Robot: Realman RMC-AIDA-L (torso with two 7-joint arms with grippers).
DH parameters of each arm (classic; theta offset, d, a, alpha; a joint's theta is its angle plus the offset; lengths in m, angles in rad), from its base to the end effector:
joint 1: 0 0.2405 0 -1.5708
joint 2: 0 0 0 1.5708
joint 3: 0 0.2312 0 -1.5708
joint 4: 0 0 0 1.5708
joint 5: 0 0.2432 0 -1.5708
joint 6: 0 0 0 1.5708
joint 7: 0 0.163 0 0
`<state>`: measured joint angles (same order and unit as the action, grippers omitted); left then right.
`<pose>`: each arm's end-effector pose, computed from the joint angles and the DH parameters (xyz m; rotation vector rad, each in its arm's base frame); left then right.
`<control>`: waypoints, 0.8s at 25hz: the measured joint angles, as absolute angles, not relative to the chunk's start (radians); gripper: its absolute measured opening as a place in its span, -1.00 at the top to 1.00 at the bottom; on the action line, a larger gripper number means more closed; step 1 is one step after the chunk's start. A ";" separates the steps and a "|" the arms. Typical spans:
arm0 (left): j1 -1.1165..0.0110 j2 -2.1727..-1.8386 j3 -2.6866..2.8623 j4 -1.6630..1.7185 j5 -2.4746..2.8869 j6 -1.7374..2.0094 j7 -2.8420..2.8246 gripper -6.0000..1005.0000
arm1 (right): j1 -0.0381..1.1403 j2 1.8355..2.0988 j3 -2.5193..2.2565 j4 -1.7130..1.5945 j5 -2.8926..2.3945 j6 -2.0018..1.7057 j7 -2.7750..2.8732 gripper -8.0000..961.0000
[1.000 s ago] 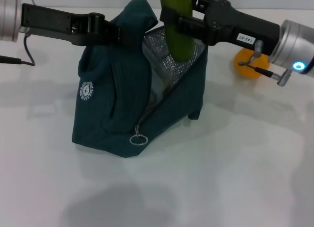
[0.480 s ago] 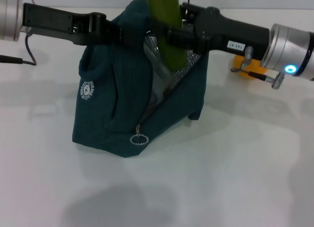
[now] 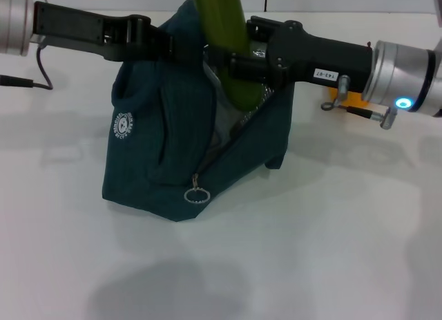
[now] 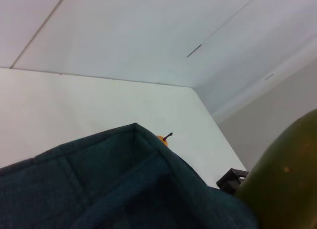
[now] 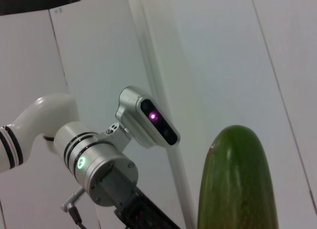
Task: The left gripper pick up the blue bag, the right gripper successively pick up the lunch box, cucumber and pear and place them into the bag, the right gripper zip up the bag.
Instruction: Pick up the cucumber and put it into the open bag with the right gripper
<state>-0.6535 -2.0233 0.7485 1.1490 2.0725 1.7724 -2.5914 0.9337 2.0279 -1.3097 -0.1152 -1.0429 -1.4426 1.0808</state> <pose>-0.1556 0.3861 0.0913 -2.5786 -1.5441 -0.5787 0.1152 0.3969 -0.0685 -2.7104 0.3688 1.2302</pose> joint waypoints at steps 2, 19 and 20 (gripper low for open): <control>-0.653 -2.023 0.749 1.149 2.073 1.772 -2.590 0.90 | 0.936 2.028 -1.312 -0.116 -1.043 -1.431 1.084 -0.39; -0.654 -2.023 0.749 1.147 2.073 1.772 -2.588 0.90 | 0.927 2.028 -1.324 -0.130 -1.021 -1.428 1.101 -0.79; -0.654 -2.023 0.749 1.147 2.073 1.772 -2.588 0.90 | 0.911 2.028 -1.324 -0.145 -1.013 -1.432 1.100 -0.80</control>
